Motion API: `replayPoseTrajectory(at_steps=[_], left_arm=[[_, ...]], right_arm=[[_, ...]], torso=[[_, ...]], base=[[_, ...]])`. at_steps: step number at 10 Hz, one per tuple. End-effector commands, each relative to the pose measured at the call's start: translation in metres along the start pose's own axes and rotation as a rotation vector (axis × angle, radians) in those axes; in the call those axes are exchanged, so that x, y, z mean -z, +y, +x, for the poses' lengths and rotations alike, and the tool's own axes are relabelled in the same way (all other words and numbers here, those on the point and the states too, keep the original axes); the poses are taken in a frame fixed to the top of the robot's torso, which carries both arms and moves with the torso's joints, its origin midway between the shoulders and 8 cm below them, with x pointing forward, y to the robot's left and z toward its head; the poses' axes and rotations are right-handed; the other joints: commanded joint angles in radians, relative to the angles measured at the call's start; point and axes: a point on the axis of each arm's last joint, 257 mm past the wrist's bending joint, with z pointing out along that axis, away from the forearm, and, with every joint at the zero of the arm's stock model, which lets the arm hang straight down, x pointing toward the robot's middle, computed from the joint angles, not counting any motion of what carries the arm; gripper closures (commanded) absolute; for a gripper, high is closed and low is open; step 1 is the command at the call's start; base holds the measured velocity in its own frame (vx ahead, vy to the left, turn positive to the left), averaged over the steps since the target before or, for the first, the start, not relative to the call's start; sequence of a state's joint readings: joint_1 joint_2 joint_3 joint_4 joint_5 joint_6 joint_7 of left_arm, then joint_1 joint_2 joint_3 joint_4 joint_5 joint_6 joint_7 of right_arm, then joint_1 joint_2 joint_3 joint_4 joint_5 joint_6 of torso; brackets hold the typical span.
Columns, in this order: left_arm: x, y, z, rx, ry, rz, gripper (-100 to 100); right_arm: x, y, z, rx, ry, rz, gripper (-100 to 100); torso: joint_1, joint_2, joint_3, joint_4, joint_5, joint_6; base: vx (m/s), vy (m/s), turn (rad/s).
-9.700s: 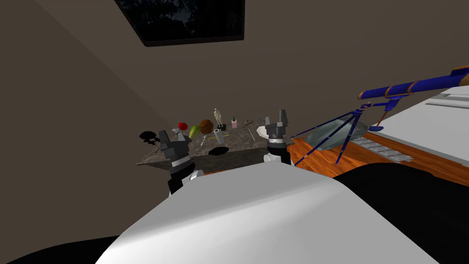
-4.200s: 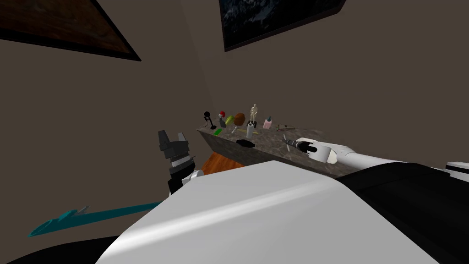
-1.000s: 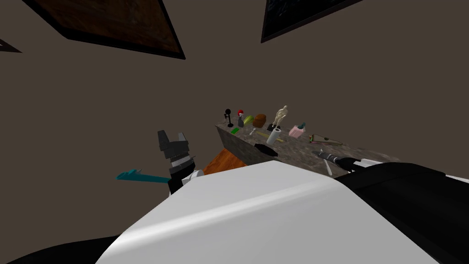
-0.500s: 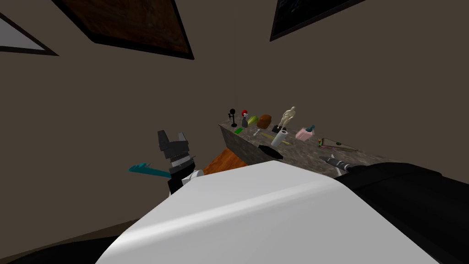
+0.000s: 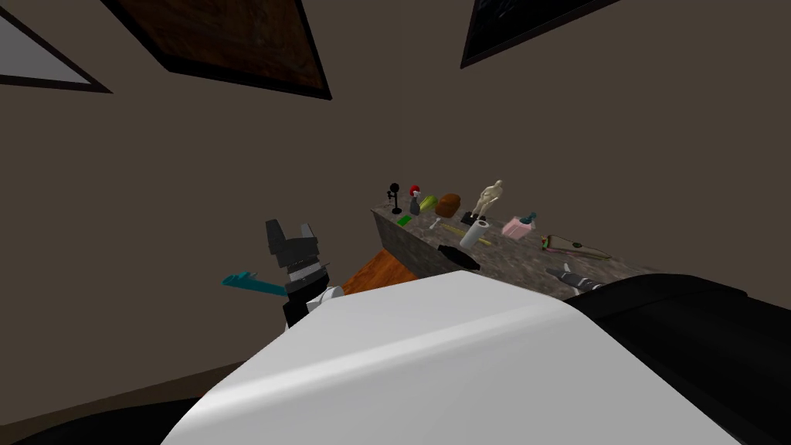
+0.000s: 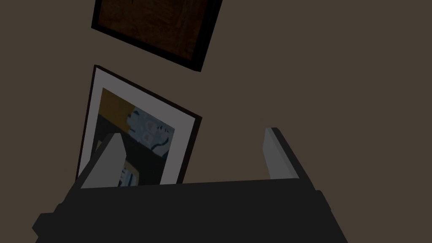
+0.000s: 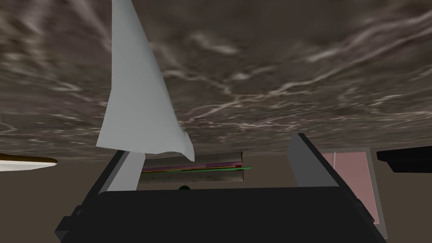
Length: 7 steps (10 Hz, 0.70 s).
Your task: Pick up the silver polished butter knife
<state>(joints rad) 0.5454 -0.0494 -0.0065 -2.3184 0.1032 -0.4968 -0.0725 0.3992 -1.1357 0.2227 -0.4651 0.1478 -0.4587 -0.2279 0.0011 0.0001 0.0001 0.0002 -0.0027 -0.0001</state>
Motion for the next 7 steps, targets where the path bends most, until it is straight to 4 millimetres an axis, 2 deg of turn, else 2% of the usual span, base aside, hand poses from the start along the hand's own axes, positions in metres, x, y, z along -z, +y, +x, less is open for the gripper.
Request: replayPoseTrajectory(at_steps=[1, 2, 3, 4, 6, 7], left_arm=[[0.0, 0.0, 0.0, 0.0, 0.0, 0.0, 0], [0.0, 0.0, 0.0, 0.0, 0.0, 0.0, 0], [0.0, 0.0, 0.0, 0.0, 0.0, 0.0, 0], [0.0, 0.0, 0.0, 0.0, 0.0, 0.0, 0], [0.0, 0.0, 0.0, 0.0, 0.0, 0.0, 0], [0.0, 0.0, 0.0, 0.0, 0.0, 0.0, 0]], right_arm=[[0.004, -0.006, 0.01, -0.014, 0.014, -0.007, -100], [0.008, -0.016, 0.01, -0.016, 0.014, 0.01, -100], [0.006, -0.011, 0.01, -0.015, 0.015, -0.003, -100], [0.011, -0.024, 0.01, -0.017, 0.013, 0.025, -100], [0.01, -0.023, 0.01, -0.017, 0.012, 0.025, -100], [0.01, -0.023, 0.01, -0.017, 0.013, 0.025, 100]], torso=[[0.0, 0.0, 0.0, 0.0, 0.0, 0.0], [0.0, -0.001, -0.001, 0.0, -0.002, 0.0], [-0.001, 0.0, 0.0, 0.0, -0.002, 0.001], [-0.002, 0.0, 0.0, 0.0, -0.002, 0.0], [-0.003, 0.0, 0.0, 0.0, -0.003, 0.0], [-0.003, 0.0, 0.0, 0.0, -0.003, 0.0]], base=[[0.021, 0.024, 0.092], [0.011, 0.017, -0.018], [0.001, 0.008, -0.024], [0.0, 0.0, 0.0], [0.0, 0.0, 0.0], [0.0, 0.0, 0.0]])
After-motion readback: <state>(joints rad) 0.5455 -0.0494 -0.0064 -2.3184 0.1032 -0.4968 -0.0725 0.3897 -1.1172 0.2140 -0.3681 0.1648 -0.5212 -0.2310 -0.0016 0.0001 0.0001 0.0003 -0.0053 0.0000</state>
